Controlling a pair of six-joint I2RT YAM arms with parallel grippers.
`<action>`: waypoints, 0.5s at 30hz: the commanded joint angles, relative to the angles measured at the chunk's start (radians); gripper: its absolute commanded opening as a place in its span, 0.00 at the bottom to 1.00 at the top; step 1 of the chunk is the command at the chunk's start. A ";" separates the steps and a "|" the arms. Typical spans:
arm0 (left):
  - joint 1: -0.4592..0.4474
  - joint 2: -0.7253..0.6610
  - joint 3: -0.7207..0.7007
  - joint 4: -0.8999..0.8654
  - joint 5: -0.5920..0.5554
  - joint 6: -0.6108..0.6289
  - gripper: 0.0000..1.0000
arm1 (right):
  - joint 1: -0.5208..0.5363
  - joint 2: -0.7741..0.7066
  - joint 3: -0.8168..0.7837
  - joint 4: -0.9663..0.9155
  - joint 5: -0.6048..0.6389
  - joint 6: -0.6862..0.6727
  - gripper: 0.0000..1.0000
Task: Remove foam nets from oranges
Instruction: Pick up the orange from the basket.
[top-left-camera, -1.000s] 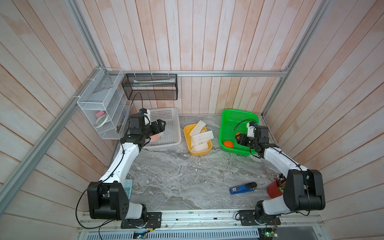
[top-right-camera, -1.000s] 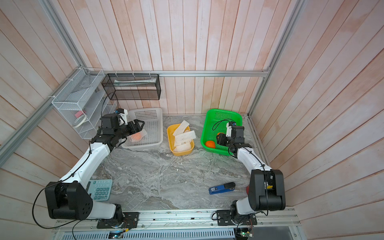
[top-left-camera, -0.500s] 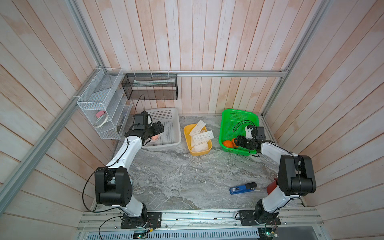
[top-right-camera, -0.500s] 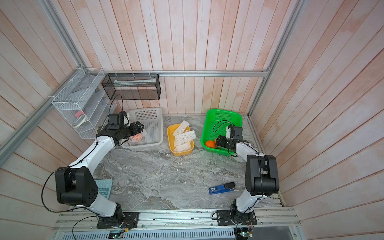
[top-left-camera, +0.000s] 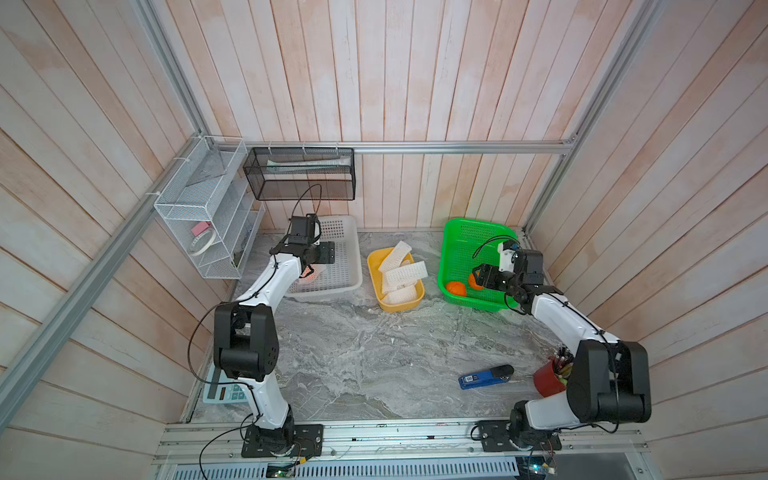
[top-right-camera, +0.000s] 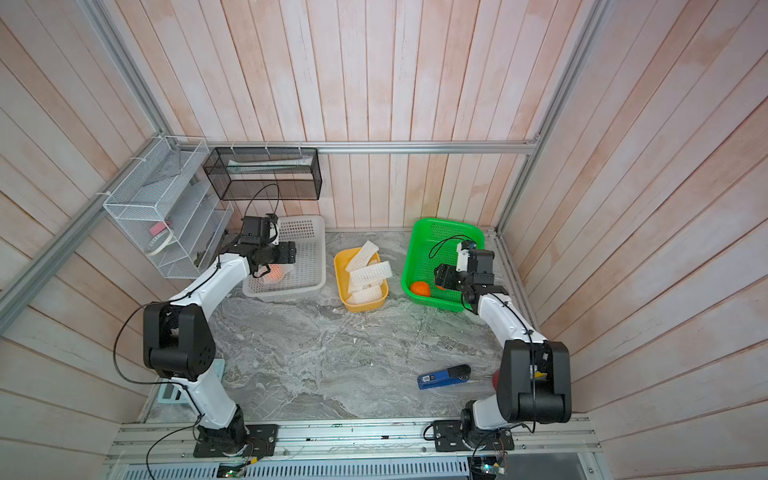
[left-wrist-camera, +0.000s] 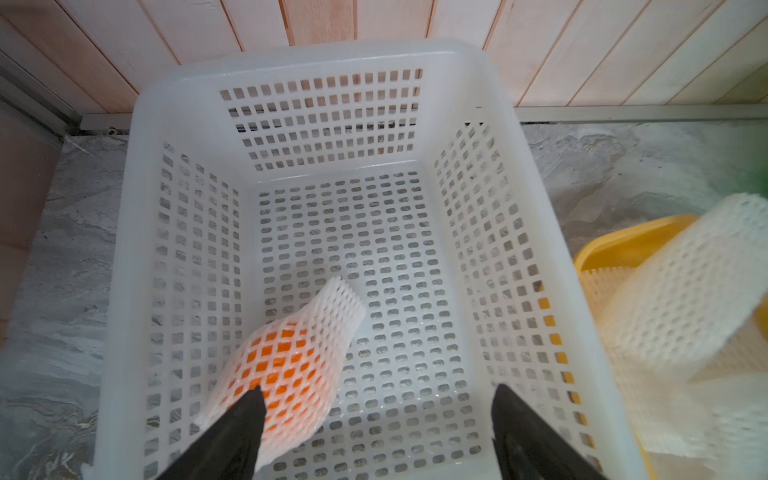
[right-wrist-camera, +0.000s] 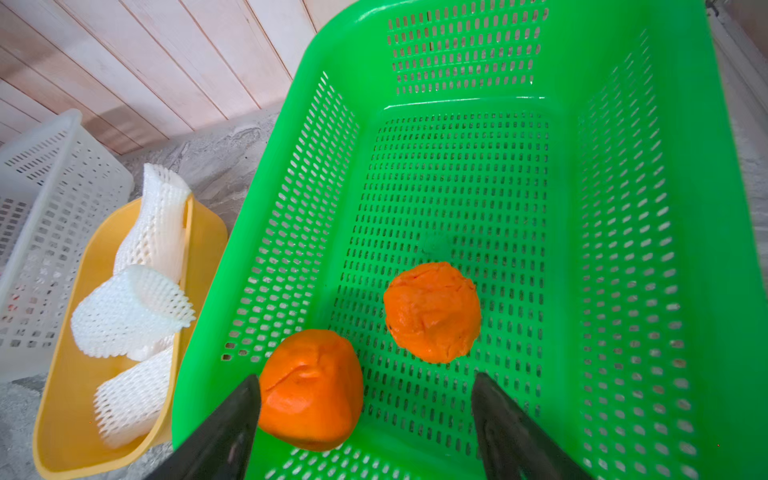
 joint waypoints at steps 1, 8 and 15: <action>0.000 0.063 0.083 -0.091 -0.104 0.103 0.87 | 0.006 -0.022 -0.021 -0.003 -0.041 -0.027 0.80; -0.004 0.125 0.141 -0.157 -0.149 0.251 0.89 | 0.014 -0.057 -0.009 -0.025 -0.065 -0.054 0.80; -0.005 0.163 0.144 -0.179 -0.134 0.311 0.89 | 0.017 -0.074 -0.026 -0.014 -0.082 -0.045 0.80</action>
